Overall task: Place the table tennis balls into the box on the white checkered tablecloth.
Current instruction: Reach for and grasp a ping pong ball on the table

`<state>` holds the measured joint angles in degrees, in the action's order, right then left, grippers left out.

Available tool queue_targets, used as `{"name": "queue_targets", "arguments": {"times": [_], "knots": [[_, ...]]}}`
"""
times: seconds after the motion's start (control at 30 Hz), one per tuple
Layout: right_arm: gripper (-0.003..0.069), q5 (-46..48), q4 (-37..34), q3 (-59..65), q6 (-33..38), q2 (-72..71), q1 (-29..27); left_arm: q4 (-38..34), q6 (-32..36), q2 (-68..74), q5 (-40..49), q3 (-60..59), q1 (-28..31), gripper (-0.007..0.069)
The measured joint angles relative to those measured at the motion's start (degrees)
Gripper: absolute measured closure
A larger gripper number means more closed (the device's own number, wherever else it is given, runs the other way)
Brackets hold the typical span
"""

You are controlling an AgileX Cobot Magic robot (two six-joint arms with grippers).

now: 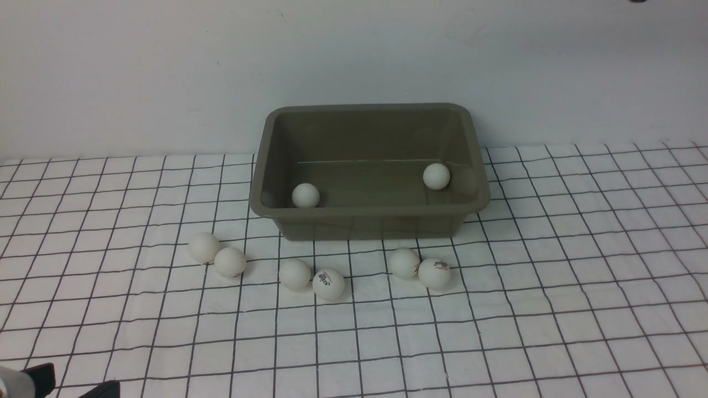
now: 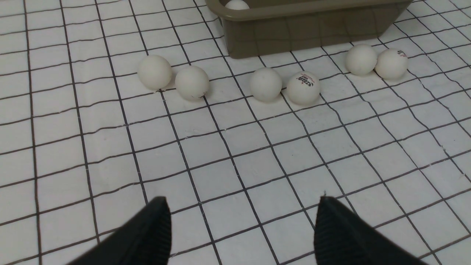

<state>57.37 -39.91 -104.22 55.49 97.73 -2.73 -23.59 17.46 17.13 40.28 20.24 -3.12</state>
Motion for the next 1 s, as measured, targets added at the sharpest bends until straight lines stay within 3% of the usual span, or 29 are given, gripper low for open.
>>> {"name": "queue_targets", "arguments": {"times": [0.03,0.13,0.27,0.43,0.73,1.0], "knots": [[0.0097,0.4,0.5,0.0,0.0,0.0,0.1,0.0,0.0,0.0,0.0,0.0,0.0,0.0153],[0.0097,7.0,5.7,0.0,-12.4,-4.1,0.6,0.0,0.0,0.0,0.0,0.0,0.0,0.0153],[0.0097,12.5,7.2,1.6,-17.1,-7.4,1.3,0.0,0.3,0.0,0.0,0.0,0.0,0.0153],[0.0098,13.7,7.7,13.4,-19.8,-13.6,5.7,0.0,0.4,0.0,0.0,0.0,0.0,0.0153],[0.0098,-8.1,7.5,45.5,-21.6,-19.8,17.2,0.0,0.4,0.0,0.0,0.0,0.0,0.0153],[0.0098,-25.2,5.5,55.0,-24.0,-17.4,24.2,-0.1,0.4,0.0,0.0,0.0,0.0,0.0153]]}}
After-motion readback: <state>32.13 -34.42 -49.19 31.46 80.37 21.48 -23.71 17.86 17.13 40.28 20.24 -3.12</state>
